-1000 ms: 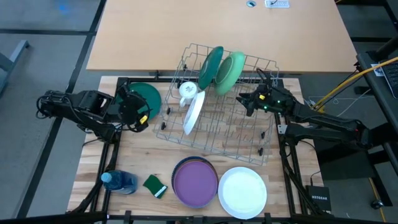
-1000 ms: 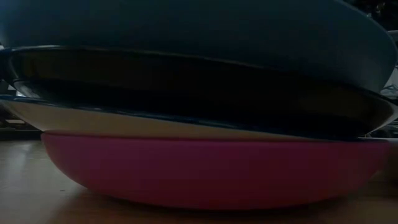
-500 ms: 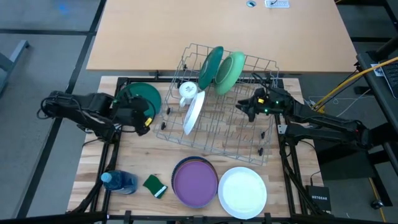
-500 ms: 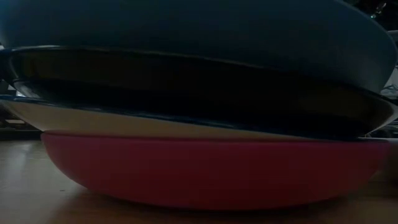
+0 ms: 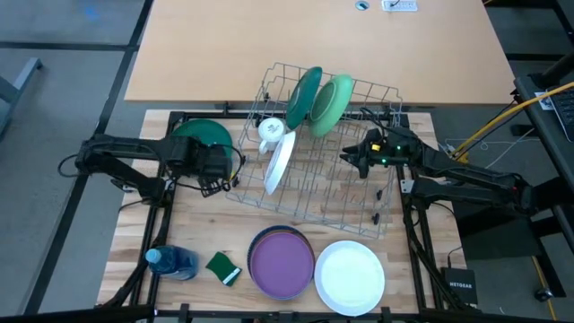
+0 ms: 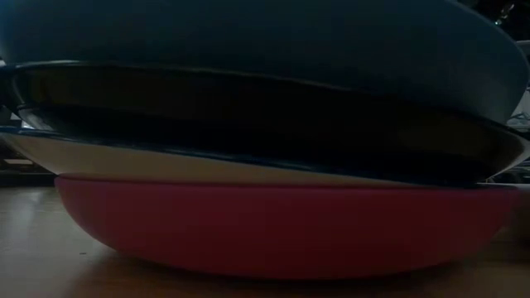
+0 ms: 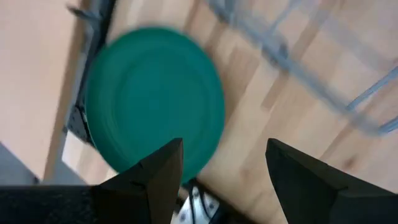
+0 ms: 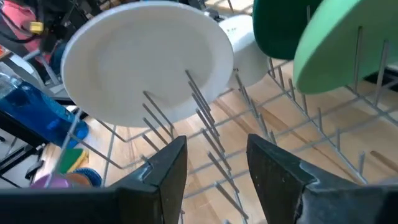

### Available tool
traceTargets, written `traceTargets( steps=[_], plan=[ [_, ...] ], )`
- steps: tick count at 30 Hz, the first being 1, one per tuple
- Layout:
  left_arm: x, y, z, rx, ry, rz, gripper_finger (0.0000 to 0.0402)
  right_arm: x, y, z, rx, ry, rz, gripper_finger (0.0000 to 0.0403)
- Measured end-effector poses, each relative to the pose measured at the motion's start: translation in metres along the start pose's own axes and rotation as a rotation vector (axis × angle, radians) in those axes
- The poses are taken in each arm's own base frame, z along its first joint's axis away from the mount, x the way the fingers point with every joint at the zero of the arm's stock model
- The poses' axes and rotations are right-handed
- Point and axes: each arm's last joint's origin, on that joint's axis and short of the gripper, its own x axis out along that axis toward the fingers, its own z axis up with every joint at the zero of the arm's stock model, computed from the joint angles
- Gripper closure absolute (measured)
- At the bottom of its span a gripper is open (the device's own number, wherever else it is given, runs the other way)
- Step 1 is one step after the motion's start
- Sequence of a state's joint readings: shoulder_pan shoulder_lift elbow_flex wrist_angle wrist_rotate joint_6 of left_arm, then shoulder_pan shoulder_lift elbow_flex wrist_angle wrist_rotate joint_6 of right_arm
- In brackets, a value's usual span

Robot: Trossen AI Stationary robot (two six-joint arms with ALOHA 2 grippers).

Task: Sort dishes
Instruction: Put the dark green plate in the dish rack

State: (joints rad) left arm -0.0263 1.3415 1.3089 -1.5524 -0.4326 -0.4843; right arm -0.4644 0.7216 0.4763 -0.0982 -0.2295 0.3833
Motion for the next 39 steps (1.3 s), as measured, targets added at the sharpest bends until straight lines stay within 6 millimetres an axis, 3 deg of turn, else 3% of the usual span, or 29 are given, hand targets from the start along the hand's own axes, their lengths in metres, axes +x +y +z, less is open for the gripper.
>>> traceTargets(
  steps=[6, 12, 23, 32, 39],
  plan=[
    [0.044, 0.007, -0.013, 0.061, 0.184, -0.046, 0.0183, 0.000, -0.002, -0.005, -0.009, 0.055, -0.022, 0.0233],
    [0.083, 0.006, -0.018, 0.103, 0.168, -0.151, 0.0183, 0.000, -0.002, -0.006, -0.009, 0.056, -0.022, 0.0233],
    [0.122, 0.013, -0.032, 0.034, 0.246, -0.134, 0.0183, 0.000, -0.003, -0.005, -0.011, 0.049, -0.040, 0.0233],
    [0.121, 0.021, -0.028, -0.062, 0.085, -0.204, 0.0183, 0.000, -0.003, -0.006, -0.009, 0.061, -0.044, 0.0233],
    [0.107, 0.043, -0.037, -0.322, -0.003, -0.208, 0.0183, 0.000, -0.004, -0.007, -0.007, 0.072, -0.049, 0.0233]
  ],
)
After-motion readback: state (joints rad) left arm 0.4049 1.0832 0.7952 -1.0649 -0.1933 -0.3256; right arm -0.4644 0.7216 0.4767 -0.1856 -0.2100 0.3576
